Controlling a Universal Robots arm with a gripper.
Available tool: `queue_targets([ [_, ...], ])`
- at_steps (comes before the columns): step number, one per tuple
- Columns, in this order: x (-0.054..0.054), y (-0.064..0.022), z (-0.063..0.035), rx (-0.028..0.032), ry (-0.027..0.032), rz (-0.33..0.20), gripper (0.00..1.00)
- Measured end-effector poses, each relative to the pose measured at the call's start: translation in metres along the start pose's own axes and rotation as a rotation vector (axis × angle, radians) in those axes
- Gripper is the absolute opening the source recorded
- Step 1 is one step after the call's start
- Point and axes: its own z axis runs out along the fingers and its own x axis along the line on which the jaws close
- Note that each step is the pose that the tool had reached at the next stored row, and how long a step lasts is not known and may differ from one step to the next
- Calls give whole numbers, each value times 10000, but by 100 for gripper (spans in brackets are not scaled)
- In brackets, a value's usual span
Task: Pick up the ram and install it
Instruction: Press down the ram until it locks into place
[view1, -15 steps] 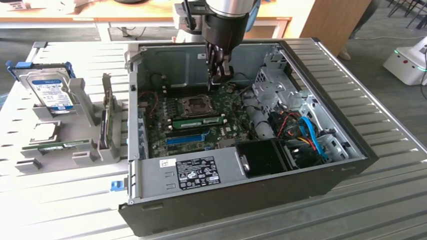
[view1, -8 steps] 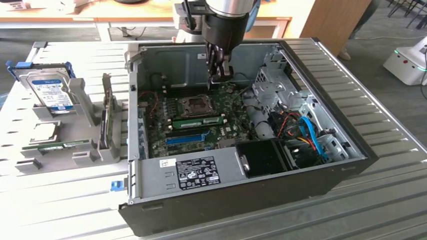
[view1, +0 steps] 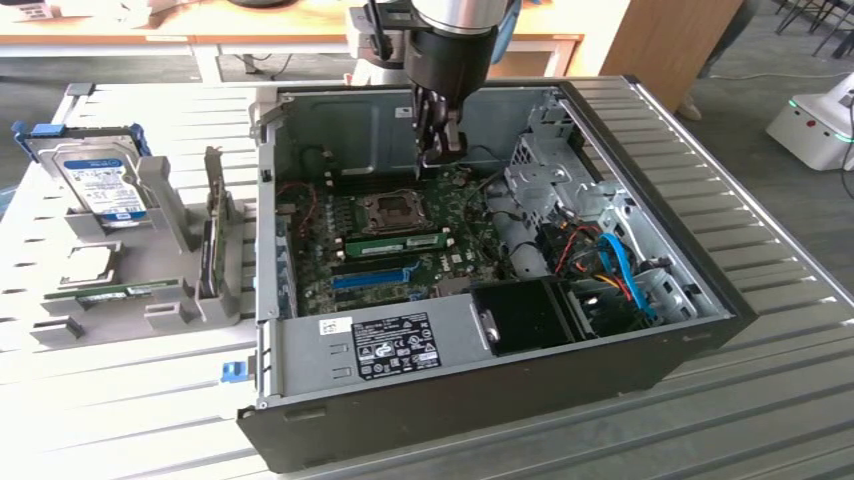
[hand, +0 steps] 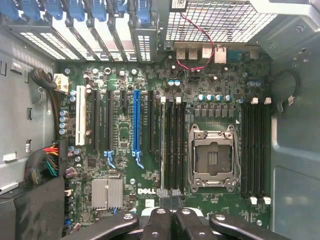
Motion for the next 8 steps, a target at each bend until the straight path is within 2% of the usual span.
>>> queue_targets([
  [8,-2,-171,-5,0,-1,1,10],
])
